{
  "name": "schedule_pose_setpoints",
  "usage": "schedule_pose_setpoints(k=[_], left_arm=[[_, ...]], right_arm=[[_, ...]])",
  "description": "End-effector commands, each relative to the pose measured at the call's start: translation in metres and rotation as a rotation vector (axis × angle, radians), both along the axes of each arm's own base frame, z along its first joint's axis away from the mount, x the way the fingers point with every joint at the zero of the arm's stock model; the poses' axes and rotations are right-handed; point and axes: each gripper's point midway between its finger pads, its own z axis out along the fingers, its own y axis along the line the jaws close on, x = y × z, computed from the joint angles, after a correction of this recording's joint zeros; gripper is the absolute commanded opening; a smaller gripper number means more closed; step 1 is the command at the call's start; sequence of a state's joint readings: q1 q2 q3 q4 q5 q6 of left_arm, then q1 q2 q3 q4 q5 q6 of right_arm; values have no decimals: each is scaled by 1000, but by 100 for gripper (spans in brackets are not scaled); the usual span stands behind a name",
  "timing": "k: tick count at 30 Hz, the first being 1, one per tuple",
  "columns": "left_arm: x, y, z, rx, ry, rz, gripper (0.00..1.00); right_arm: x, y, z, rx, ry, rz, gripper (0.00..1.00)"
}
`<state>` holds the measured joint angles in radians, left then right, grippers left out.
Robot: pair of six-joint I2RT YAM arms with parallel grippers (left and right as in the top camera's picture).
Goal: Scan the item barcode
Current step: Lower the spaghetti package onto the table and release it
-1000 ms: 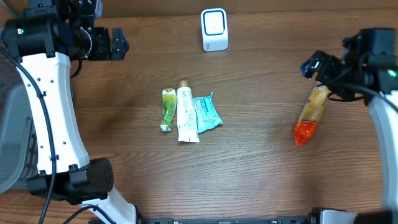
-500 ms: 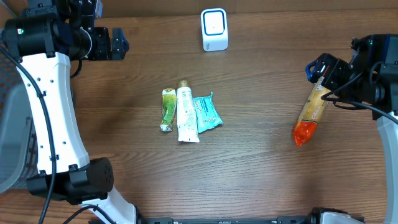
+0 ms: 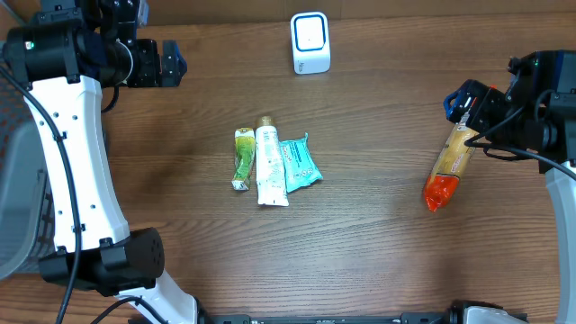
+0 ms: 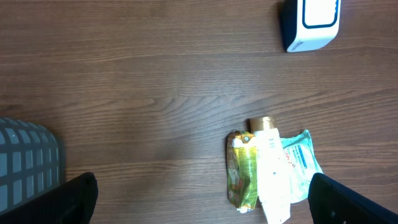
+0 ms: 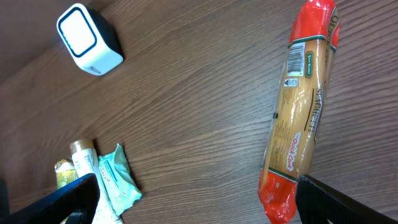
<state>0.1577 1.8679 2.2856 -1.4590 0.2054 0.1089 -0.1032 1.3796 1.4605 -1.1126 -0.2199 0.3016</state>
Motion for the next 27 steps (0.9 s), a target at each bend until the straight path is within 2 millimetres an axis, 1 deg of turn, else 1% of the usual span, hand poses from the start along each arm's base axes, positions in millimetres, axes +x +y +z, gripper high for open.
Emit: schedule_pose_setpoints(k=[1, 27], left_arm=[[-2, -1, 6, 11, -19, -17, 100], [-2, 0, 6, 11, -18, -16, 99]], right_arm=[[2, -2, 10, -22, -33, 10, 100], [-2, -1, 7, -19, -9, 11, 100]])
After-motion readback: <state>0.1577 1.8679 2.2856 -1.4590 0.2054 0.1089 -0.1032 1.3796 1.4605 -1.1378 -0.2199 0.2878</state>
